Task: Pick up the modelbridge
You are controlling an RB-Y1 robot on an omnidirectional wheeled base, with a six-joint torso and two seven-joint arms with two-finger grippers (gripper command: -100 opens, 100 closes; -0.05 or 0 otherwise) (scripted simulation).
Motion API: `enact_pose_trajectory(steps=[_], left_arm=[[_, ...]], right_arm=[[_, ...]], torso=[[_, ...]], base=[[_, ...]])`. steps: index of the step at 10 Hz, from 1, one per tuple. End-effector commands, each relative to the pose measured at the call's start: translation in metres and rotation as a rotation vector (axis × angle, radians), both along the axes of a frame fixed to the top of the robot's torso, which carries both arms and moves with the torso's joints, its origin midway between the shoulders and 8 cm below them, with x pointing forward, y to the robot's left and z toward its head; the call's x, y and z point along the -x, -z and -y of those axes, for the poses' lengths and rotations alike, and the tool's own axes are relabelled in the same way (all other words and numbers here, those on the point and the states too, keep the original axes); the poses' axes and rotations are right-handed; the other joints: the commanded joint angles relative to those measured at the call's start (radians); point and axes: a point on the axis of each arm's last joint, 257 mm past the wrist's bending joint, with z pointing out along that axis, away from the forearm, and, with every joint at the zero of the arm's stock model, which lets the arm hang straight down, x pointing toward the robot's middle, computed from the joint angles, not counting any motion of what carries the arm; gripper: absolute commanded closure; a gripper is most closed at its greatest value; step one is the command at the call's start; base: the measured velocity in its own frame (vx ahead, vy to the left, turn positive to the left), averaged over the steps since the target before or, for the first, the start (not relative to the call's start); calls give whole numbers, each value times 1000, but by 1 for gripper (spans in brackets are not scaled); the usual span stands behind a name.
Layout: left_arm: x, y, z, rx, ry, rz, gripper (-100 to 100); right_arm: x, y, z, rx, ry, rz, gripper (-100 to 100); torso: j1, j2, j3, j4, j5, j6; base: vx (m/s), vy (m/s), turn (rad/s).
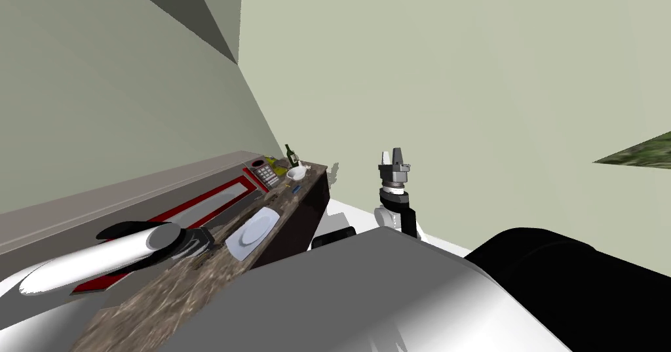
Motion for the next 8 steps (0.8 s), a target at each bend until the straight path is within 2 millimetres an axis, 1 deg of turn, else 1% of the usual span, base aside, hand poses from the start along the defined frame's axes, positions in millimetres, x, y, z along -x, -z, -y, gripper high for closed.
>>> enact_pose_trajectory(steps=[1,2,3,6,7,8], left_arm=[[6,2,1,14,-12,-24,-100],[17,4,-1,47,-58,-53,-100],[21,6,1,52,-61,-65,-100],[44,9,0,117,-146,-129,-100],[47,10,1,122,-148,-140,-100],[57,11,2,151,-185,-168,-100]], right_arm=[[0,0,0,0,0,0,0],[0,0,0,0,0,0,0],[0,0,0,0,0,0,0],[0,0,0,0,0,0,0],[0,0,0,0,0,0,0],[0,0,0,0,0,0,0]], torso=[[0,0,0,0,0,0],[1,2,1,0,0,0],[1,2,1,0,0,0],[0,0,0,0,0,0],[1,0,0,0,0,0],[1,0,0,0,0,0]], base=[[30,-3,11],[48,-9,-124],[58,-9,-74],[73,-12,-89],[68,-1,-51],[77,-11,-89]])
